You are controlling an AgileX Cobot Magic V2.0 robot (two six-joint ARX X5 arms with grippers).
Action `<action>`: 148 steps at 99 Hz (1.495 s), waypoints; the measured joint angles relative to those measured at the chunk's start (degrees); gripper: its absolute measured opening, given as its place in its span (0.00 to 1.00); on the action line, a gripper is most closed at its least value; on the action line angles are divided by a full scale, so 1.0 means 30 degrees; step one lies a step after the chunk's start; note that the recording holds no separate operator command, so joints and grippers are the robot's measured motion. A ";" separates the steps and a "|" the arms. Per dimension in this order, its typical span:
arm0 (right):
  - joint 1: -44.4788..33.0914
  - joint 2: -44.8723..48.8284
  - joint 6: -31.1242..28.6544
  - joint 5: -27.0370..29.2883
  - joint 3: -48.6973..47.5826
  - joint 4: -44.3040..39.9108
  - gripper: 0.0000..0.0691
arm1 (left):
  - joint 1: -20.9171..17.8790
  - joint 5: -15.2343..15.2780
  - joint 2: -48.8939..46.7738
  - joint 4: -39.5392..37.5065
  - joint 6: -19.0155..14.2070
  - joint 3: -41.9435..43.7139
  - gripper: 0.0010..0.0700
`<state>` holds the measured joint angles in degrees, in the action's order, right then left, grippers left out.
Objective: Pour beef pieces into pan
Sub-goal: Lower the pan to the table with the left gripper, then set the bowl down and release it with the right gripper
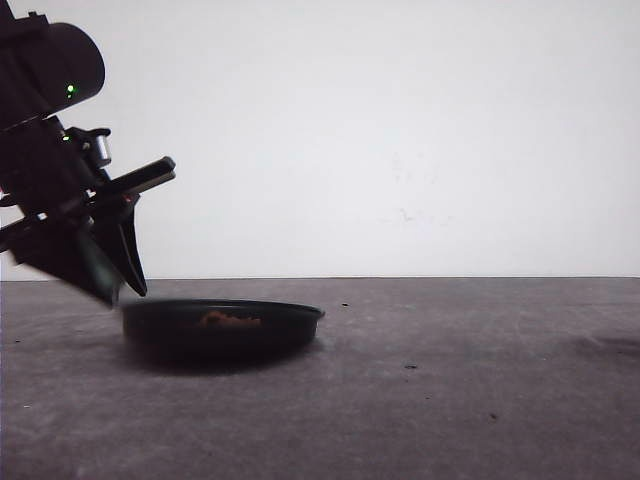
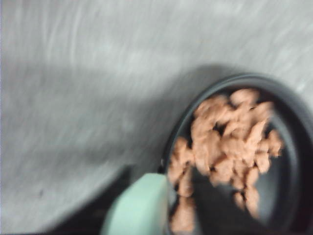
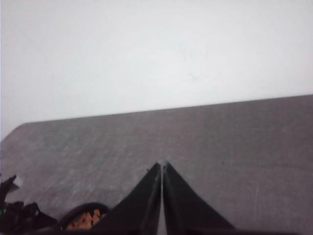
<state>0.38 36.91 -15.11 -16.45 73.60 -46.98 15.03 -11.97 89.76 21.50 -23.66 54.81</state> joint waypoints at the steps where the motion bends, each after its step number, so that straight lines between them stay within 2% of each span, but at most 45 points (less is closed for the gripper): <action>1: 0.0000 0.0000 -0.0022 -0.0007 0.0000 0.0036 0.00 | 0.0000 0.0000 0.0000 0.0015 0.0000 0.0000 0.37; 8: 0.0000 0.0000 -0.0117 -0.0015 0.0000 0.0204 0.00 | 0.0000 -0.0007 0.0000 -0.0022 0.0029 0.0000 0.55; 25: 0.0000 0.0000 -0.0219 -0.0153 0.0000 0.0306 0.00 | -0.0058 0.0007 -0.0029 0.0211 0.0015 0.0000 0.72; 36: 0.0022 0.0000 -0.0270 -0.0488 0.0000 0.0306 0.00 | -0.0262 0.0517 -0.0510 0.0226 0.0007 0.0000 1.00; 57: 0.0022 0.0000 -0.0270 -0.0517 0.0000 0.0306 0.00 | -0.1064 0.2295 -0.2805 0.0546 0.0036 0.0000 0.99; 79: 0.0022 0.0000 0.0160 -0.0328 0.0000 0.0306 0.00 | -0.1938 0.5399 -0.6521 0.1617 0.0138 0.0000 0.99; 82: 0.0022 0.0000 0.0459 -0.0022 -0.0007 0.0313 0.00 | -0.1996 0.5537 -0.7242 0.1756 0.0226 0.0000 0.97; 85: 0.0022 0.0000 0.0794 0.0350 -0.0044 0.0321 0.00 | -0.2040 0.5581 -0.7985 0.1931 0.0430 0.0000 0.90; 99: 0.0044 -0.0015 0.3155 0.2412 -0.0743 0.0532 0.00 | -0.2040 0.5610 -1.1650 0.3082 0.1056 0.0000 0.28; 103: 0.0044 -0.0095 0.3694 0.3053 -0.1188 0.0947 0.00 | -0.2033 0.5741 -1.2713 0.3308 0.1093 0.0000 0.15; 106: 0.0051 -0.0248 0.4065 0.3322 -0.1639 0.1421 0.00 | -0.2018 0.5843 -1.3515 0.3381 0.1107 0.0000 0.10; 112: 0.0058 -0.0721 0.4699 0.3432 -0.2841 0.2586 0.00 | -0.1916 0.6113 -1.5191 0.3388 0.1166 0.0000 0.05; 121: 0.0058 -0.1953 0.5625 0.3483 -0.5355 0.4809 0.00 | -0.1858 0.6936 -1.7828 0.3366 0.1705 0.0000 0.03; 134: 0.0058 -0.4269 0.6324 0.3563 -0.9173 0.8000 0.00 | -0.1851 0.7992 -2.1500 0.4109 0.3366 -0.0495 0.02; 141: 0.0058 -0.5362 0.6630 0.3978 -1.0856 0.8684 0.00 | -0.1814 0.8626 -2.2957 0.5355 0.4029 -0.1275 0.02; 148: 0.0058 -0.5931 0.6841 0.4058 -1.2276 0.8684 0.00 | -0.1807 0.9173 -2.3897 0.6156 0.4175 -0.2718 0.02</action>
<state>0.56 19.11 5.41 -4.27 36.77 -20.93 9.61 15.55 18.06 39.97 -11.14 46.65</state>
